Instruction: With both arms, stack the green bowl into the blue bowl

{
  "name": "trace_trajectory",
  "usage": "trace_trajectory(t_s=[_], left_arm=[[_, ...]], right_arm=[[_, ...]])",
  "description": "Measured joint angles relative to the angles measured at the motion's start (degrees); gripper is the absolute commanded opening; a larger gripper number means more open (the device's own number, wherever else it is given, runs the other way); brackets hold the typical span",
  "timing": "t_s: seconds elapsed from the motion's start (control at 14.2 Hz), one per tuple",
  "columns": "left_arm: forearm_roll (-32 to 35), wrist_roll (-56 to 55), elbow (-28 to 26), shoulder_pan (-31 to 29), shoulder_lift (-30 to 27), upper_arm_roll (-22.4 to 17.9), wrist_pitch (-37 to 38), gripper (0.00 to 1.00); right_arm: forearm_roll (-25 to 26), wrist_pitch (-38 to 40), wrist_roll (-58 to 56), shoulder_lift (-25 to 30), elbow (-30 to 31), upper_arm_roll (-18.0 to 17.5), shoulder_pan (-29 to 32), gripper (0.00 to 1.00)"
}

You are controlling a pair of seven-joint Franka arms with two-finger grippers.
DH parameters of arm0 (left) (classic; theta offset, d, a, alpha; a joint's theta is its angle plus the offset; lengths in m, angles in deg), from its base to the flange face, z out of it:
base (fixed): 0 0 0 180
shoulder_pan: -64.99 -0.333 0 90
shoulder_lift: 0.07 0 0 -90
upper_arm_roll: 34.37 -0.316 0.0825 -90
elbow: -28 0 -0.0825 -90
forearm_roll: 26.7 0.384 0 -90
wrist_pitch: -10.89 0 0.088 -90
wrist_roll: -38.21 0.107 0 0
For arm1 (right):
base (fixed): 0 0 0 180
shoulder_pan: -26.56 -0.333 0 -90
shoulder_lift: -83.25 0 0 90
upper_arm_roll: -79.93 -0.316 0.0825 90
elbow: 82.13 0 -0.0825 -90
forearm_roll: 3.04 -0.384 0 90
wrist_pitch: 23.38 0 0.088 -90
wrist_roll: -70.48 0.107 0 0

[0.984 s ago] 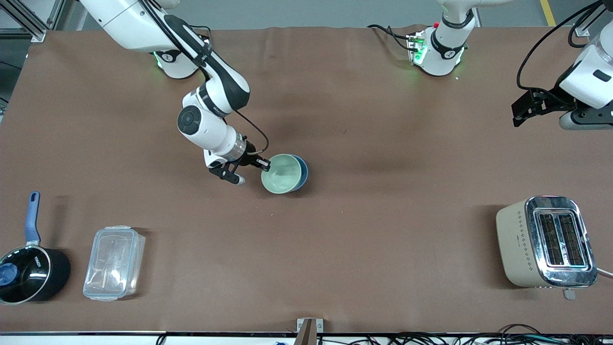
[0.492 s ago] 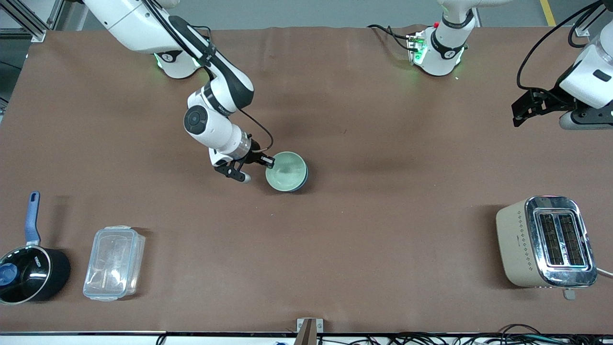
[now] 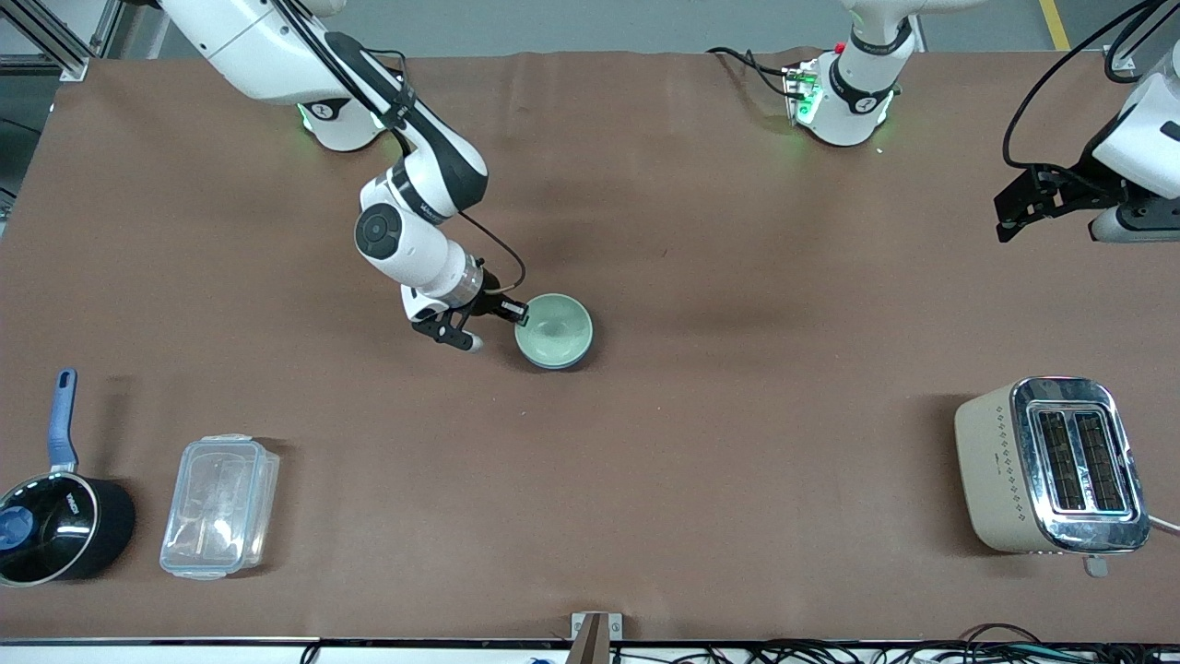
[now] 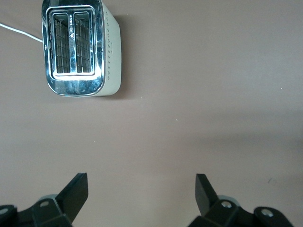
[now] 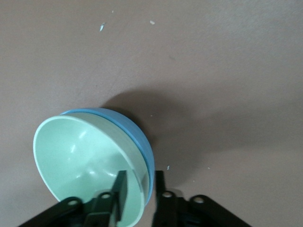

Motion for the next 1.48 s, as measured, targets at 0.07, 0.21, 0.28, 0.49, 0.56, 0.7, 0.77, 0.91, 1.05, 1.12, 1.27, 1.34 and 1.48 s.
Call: trace_trajectory(t_s=[0.07,0.21,0.28,0.49,0.56,0.7,0.77,0.91,1.05,1.12,1.27,1.34,1.48], left_arm=[[0.0,0.0,0.0,0.0,0.0,0.0,0.1,1.00],[0.0,0.0,0.0,0.0,0.0,0.0,0.1,1.00],[0.0,0.0,0.0,0.0,0.0,0.0,0.2,1.00],[0.0,0.0,0.0,0.1,0.1,0.1,0.2,1.00],[0.0,0.0,0.0,0.2,0.1,0.1,0.2,1.00],[0.0,0.0,0.0,0.1,0.1,0.1,0.2,1.00],[0.0,0.0,0.0,0.1,0.1,0.1,0.2,1.00],[0.0,0.0,0.1,0.1,0.1,0.1,0.2,1.00],[0.0,0.0,0.3,0.1,0.1,0.1,0.2,1.00],[0.0,0.0,0.6,0.1,0.0,0.1,0.2,1.00],[0.0,0.0,0.9,0.2,0.0,0.1,0.2,1.00],[0.0,0.0,0.9,0.2,0.1,0.1,0.2,1.00],[0.0,0.0,0.9,0.3,0.1,0.1,0.2,1.00]], right_arm=[[0.1,1.7,0.0,0.5,-0.4,0.0,0.6,0.92],[0.9,8.0,0.0,2.8,-2.4,0.5,1.9,0.97],[2.4,12.5,0.0,4.4,-4.2,1.3,2.4,0.98],[13.2,27.9,0.1,8.9,-11.3,5.7,3.4,1.00],[17.6,31.6,0.1,10.0,-13.3,6.9,3.6,1.00],[22.4,35.6,-1.0,12.2,-15.3,9.7,3.8,1.00],[23.1,37.5,-3.7,13.9,-15.7,11.5,3.9,1.00],[23.4,41.9,-11.6,18.0,-16.0,15.8,4.0,1.00],[23.4,45.8,-19.7,22.4,-16.1,20.0,4.1,1.00],[23.0,47.0,-23.0,24.4,-16.1,21.9,4.1,1.00],[19.7,49.0,-31.1,28.0,-16.3,25.7,4.1,1.00],[17.5,50.6,-35.1,29.5,-16.8,27.7,4.1,1.00],[15.4,55.0,-39.5,30.9,-19.6,31.1,4.1,1.00]])
